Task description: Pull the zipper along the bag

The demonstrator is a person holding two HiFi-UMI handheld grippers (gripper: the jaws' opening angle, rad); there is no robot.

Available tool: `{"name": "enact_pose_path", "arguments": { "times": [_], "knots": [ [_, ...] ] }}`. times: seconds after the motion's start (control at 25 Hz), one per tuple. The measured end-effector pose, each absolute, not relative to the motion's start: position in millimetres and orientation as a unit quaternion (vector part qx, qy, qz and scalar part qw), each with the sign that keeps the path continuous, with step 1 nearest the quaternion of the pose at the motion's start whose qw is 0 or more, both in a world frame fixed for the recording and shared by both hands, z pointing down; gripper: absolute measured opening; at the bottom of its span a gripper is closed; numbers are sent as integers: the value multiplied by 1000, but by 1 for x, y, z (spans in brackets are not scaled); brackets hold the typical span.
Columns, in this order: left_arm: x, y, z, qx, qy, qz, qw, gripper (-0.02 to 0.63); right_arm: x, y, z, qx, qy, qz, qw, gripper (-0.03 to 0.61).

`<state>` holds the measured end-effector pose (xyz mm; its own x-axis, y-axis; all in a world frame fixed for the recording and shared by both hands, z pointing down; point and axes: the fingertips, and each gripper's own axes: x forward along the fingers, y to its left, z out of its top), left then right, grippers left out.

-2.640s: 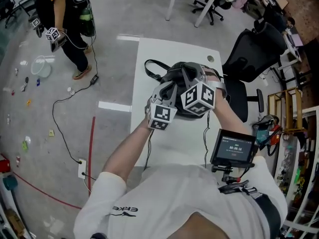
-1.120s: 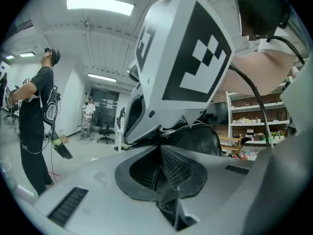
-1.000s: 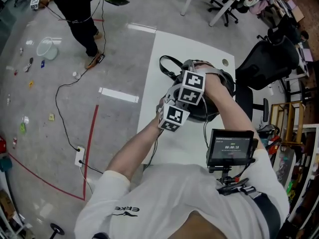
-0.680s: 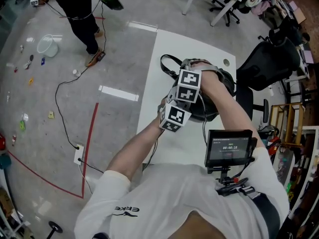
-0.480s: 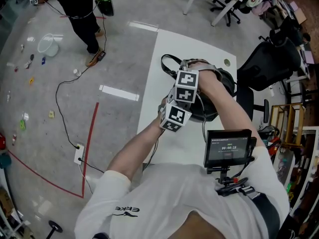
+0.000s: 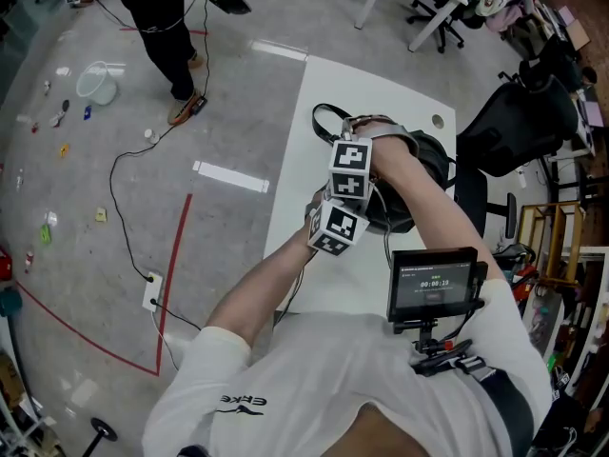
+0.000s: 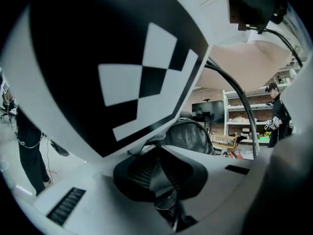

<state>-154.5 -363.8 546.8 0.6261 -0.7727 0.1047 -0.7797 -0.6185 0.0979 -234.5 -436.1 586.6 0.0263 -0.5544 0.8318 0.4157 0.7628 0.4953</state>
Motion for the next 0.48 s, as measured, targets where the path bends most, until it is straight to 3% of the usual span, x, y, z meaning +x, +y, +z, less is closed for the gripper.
{"name": "enact_pose_path", "arguments": {
  "times": [0.28, 0.48],
  "knots": [
    [-162, -361, 546, 897, -437, 34, 59, 5, -228, -442, 573, 104, -623, -336, 699, 20],
    [-165, -359, 544, 896, -440, 42, 52, 5, -219, -448, 551, 182, -659, -328, 651, 21]
  ]
}}
